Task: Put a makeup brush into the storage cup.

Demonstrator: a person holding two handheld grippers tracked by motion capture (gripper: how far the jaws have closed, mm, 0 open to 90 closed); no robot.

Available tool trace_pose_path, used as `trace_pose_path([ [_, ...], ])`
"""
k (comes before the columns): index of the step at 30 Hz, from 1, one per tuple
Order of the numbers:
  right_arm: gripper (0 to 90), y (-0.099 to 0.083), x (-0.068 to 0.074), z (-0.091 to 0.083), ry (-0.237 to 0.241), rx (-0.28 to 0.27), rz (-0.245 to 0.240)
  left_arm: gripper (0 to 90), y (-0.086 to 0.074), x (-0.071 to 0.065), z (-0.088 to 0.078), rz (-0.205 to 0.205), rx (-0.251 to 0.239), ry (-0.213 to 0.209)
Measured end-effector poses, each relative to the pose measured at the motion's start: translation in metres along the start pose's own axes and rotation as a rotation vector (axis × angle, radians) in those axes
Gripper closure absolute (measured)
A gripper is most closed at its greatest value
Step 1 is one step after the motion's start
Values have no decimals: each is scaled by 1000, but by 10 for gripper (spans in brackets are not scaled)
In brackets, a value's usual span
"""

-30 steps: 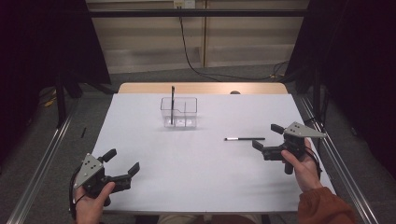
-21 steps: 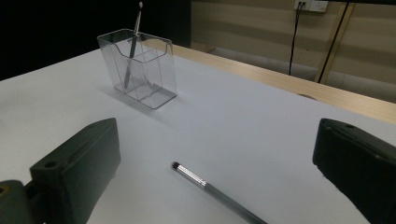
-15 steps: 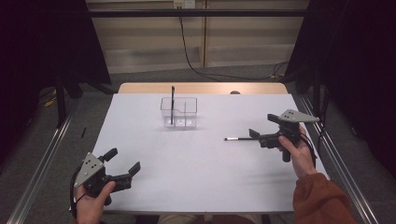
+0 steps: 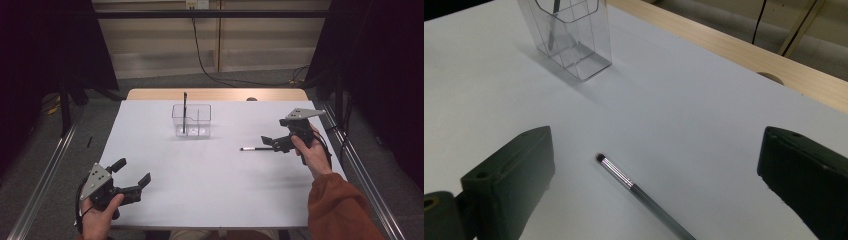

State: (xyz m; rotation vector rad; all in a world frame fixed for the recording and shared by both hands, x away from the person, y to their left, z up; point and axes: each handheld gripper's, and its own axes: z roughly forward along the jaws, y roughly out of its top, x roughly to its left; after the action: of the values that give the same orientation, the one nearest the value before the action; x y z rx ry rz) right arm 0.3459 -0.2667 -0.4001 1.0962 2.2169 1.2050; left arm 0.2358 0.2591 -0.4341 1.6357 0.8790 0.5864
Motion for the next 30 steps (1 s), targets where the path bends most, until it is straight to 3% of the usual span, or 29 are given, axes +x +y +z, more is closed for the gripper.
trace_pose_path([
  [3,11,7,3,4,24,44,-18,36,0,1,0,-4,-1,1],
  [14,35,15,-7,17,66,238,-68,36,0,1,0,-2,3,-1],
  [25,47,17,-15,26,149,403,-121,36,-1,0,-1,-3,6,1],
  [30,58,16,-14,37,133,499,-187,36,0,0,0,5,7,0],
])
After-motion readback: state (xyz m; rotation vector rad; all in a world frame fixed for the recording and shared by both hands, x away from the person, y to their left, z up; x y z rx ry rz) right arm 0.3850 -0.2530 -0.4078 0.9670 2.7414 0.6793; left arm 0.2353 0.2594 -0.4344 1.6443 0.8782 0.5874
